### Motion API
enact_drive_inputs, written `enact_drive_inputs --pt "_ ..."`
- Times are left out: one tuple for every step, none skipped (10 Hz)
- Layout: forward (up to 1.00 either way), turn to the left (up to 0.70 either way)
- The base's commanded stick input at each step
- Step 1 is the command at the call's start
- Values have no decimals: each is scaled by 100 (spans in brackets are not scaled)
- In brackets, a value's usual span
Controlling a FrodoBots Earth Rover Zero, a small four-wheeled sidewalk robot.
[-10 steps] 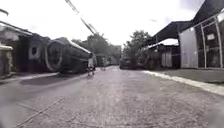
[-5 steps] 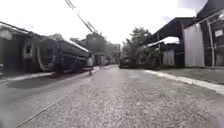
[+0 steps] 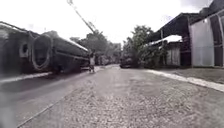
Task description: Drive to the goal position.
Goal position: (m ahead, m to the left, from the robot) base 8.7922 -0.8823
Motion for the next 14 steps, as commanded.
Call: enact_drive_inputs --pt "100 27" --pt "100 16" --pt "100 0" --pt "100 0" --pt "100 0" --pt "100 0" --pt "100 0" --pt "100 0" --pt "100 0" --pt "100 0" --pt "100 0" --pt "100 0" --pt "100 0" --pt "100 0"
